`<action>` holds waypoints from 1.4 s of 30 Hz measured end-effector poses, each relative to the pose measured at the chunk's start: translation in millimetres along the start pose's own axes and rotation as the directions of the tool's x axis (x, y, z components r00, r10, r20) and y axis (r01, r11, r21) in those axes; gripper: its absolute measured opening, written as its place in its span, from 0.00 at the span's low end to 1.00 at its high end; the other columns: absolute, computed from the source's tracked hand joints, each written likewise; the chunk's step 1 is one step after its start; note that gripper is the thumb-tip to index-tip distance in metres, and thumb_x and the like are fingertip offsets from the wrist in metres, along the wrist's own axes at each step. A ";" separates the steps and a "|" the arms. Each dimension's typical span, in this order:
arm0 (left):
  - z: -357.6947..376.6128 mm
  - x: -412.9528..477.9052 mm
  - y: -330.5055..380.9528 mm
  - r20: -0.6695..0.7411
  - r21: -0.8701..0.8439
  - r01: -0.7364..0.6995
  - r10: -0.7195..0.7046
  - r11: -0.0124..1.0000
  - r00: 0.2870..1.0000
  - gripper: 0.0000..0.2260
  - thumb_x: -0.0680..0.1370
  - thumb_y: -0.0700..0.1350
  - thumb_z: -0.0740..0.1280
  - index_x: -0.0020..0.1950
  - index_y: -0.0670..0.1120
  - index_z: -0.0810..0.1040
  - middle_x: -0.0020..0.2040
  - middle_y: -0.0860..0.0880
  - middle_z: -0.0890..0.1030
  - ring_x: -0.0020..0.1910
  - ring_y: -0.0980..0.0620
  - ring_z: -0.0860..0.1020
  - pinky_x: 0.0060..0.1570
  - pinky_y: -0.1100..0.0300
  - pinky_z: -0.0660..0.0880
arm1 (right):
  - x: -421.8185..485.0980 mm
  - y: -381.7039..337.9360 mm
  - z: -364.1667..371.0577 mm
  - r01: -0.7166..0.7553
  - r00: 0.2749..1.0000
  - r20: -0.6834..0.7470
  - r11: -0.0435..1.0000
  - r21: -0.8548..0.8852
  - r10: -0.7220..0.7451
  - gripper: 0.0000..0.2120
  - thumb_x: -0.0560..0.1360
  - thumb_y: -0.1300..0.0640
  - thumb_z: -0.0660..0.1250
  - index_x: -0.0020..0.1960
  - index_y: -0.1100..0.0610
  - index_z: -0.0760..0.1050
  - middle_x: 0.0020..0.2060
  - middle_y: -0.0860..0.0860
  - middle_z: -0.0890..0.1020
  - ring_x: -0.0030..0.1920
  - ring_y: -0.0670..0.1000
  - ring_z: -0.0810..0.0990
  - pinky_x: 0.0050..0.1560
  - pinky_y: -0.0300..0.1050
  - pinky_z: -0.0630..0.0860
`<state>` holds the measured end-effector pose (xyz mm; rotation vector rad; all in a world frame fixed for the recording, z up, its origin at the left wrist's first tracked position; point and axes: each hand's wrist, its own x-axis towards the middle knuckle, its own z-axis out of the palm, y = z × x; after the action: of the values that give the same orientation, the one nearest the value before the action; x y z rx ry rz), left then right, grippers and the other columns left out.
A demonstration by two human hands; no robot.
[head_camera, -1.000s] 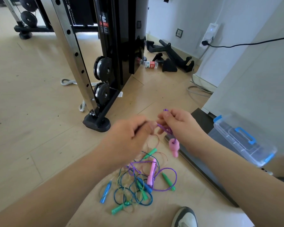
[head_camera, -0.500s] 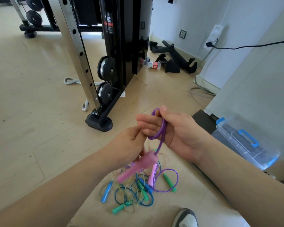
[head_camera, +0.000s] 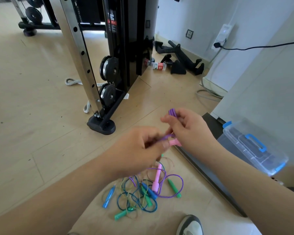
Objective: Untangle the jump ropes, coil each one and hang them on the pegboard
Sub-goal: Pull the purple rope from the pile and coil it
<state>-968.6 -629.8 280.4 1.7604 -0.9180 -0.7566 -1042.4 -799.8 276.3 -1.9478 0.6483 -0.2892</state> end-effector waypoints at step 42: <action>-3.1 10.5 -30.8 -0.072 0.045 0.241 -0.237 0.970 0.969 0.18 0.85 0.58 0.56 0.48 0.50 0.80 0.31 0.47 0.79 0.25 0.52 0.73 0.30 0.63 0.73 | -5.8 -26.0 13.8 -0.373 0.921 0.365 0.585 0.720 0.138 0.11 0.85 0.57 0.60 0.51 0.63 0.77 0.43 0.56 0.88 0.34 0.50 0.82 0.39 0.42 0.76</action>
<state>-953.1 -629.8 251.7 1.9546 -0.6937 -0.8283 -1032.6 -777.4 293.6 -0.9870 0.4912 -0.0796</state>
